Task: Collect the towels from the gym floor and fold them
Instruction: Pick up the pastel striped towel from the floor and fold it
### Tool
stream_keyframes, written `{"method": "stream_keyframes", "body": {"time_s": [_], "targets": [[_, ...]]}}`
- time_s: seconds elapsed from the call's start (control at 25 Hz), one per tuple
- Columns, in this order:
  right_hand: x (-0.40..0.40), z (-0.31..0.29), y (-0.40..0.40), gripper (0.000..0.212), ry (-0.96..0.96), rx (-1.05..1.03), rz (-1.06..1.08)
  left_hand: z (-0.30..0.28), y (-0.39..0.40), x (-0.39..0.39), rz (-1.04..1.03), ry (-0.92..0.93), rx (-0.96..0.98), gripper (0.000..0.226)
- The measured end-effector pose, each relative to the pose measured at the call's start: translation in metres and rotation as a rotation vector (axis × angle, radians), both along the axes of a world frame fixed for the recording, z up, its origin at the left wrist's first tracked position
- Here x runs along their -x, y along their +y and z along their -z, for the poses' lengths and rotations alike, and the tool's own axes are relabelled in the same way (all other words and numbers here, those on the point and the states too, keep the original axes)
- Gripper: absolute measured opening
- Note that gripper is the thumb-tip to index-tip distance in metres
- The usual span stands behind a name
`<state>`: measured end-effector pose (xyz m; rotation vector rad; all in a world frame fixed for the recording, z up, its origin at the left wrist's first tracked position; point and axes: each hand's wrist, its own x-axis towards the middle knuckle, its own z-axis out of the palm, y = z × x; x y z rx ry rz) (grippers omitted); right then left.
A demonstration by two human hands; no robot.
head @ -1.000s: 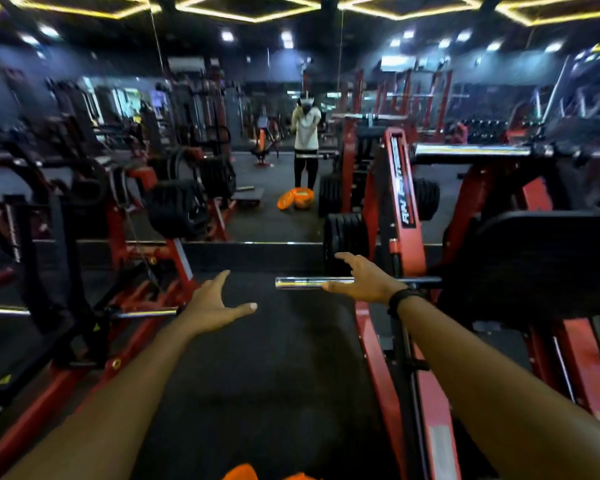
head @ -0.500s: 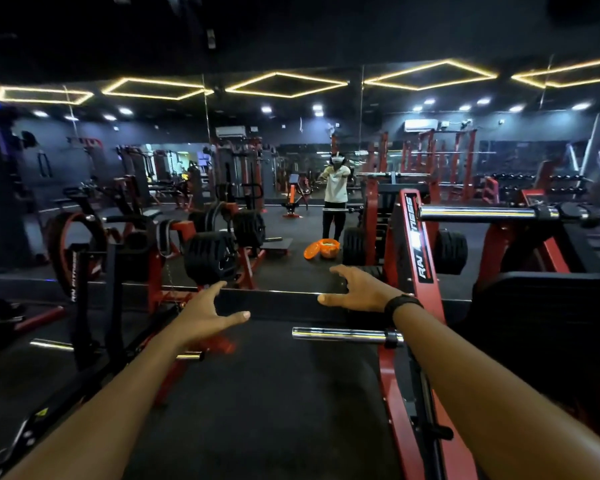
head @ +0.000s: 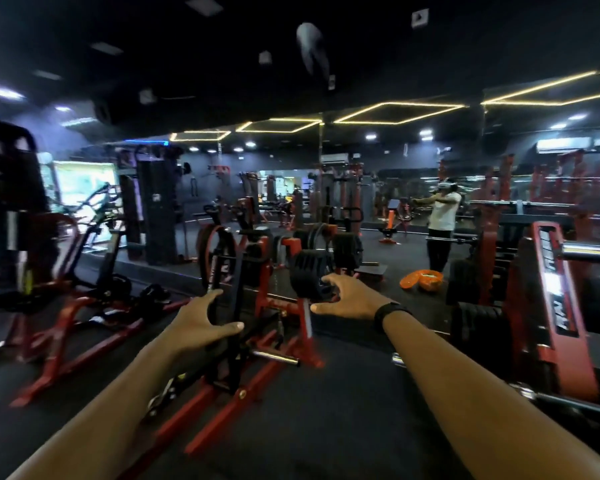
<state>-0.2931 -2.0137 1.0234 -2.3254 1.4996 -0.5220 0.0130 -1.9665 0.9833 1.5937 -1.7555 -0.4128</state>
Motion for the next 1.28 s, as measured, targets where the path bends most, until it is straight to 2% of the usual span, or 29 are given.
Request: {"method": "stream_keyframes", "body": {"time_s": [0.32,0.44,0.6,0.72,0.88,1.08,1.28], "targets": [[-0.237,-0.002,0.069,0.087,0.034,0.008,-0.351,-0.002,0.182,-0.192,-0.366,-0.091,-0.010,0.106],[-0.338,0.007,0.121,0.089,0.020,0.001,-0.508,0.003,0.270,-0.250,-0.529,-0.119,-0.040,0.105],[-0.463,0.022,0.208,0.090,0.010,0.014,-0.714,0.009,0.401,-0.332,-0.789,-0.143,-0.090,0.115],[-0.537,0.035,0.267,0.096,0.004,0.002,-0.852,0.016,0.492,-0.375,-0.956,-0.108,-0.125,0.098],[-0.624,0.049,0.349,0.085,0.010,-0.001,-1.045,0.027,0.594,-0.416,-1.185,-0.055,-0.154,0.092],[-0.722,0.059,0.415,0.085,0.031,-0.015,-1.235,0.044,0.668,-0.458,-1.343,0.020,-0.182,0.091],[-0.835,0.063,0.439,0.085,0.041,-0.018,-1.363,0.053,0.696,-0.527,-1.461,0.042,-0.184,0.091]]}}
